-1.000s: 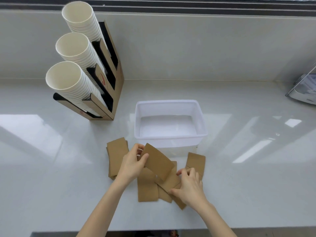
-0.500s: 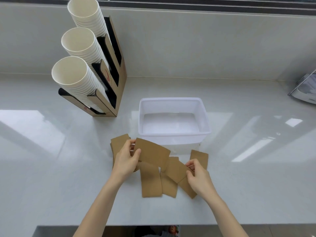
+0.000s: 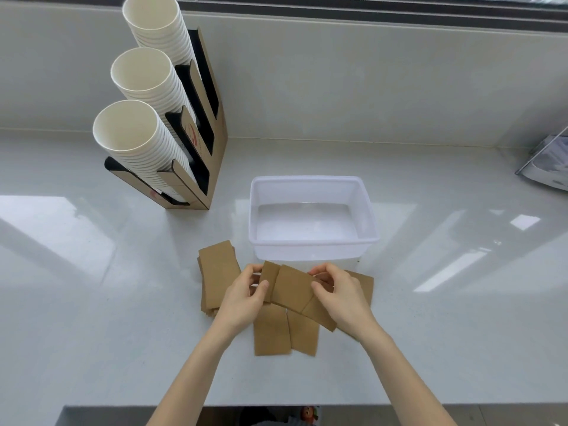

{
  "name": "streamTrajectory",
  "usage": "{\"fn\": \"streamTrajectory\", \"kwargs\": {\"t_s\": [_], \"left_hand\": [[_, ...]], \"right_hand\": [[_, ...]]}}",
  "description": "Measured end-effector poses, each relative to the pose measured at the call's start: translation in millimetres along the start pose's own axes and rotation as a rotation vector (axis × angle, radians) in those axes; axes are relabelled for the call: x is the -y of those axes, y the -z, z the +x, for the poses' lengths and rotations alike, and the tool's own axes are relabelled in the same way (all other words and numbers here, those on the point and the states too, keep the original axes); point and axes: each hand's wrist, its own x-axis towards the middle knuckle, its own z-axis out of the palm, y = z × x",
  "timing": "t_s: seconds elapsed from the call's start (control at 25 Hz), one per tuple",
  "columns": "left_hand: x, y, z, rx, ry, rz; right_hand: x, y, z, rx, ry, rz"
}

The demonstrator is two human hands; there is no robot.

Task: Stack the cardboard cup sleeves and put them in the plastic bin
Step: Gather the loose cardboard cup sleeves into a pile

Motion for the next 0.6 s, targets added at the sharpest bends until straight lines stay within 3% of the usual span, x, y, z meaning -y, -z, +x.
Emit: {"fn": "streamTrajectory", "kwargs": {"t_s": [0.4,0.52,0.6], "left_hand": [[5.7,-14.3,-9.3,-0.023,0.009,-0.052],[7.3,-11.1,-8.8,-0.045,0.007,-0.051],[7.2,-9.5,-9.7,-0.06,-0.003,-0.041]], "right_hand": [[-4.5,-16.0,3.6,-0.02,0.056,-0.058],[-18.9,-6.3,3.7,-0.095,-0.022,-0.051],[-32.7,0.8,4.2,-0.149,-0.167,-0.217]]}}
